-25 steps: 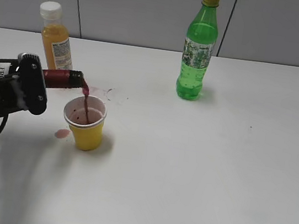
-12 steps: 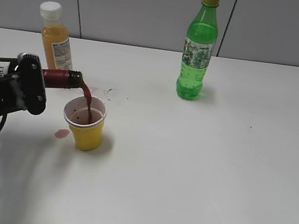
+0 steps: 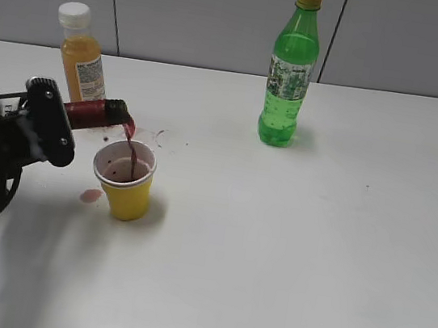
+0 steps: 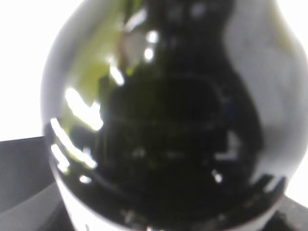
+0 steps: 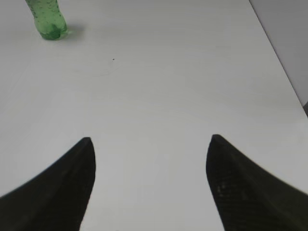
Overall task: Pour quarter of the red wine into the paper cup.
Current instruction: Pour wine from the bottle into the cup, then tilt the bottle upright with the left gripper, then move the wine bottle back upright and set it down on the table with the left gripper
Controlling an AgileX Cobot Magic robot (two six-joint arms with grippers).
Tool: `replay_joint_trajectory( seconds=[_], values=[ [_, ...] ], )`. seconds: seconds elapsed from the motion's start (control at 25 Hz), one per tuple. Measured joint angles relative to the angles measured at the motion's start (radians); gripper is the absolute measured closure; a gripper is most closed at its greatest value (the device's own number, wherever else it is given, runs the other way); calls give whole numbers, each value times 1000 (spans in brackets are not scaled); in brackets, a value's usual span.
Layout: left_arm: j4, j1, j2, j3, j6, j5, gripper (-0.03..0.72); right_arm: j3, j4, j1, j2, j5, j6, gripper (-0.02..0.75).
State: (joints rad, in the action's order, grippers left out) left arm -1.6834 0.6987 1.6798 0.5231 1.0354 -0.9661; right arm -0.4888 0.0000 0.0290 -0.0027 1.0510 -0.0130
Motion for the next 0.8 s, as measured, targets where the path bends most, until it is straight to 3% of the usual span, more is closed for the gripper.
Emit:
replay_joint_trajectory(
  seconds=[0.56, 0.64, 0.8],
  values=[
    [1, -1, -62, 135, 537, 98, 156, 0, 0, 0, 0, 0, 0, 192],
    [1, -18, -118, 142, 616, 154, 156, 0, 0, 0, 0, 0, 0, 192],
    [1, -84, -214, 146, 665, 314, 156, 0, 0, 0, 0, 0, 0, 192]
  ],
)
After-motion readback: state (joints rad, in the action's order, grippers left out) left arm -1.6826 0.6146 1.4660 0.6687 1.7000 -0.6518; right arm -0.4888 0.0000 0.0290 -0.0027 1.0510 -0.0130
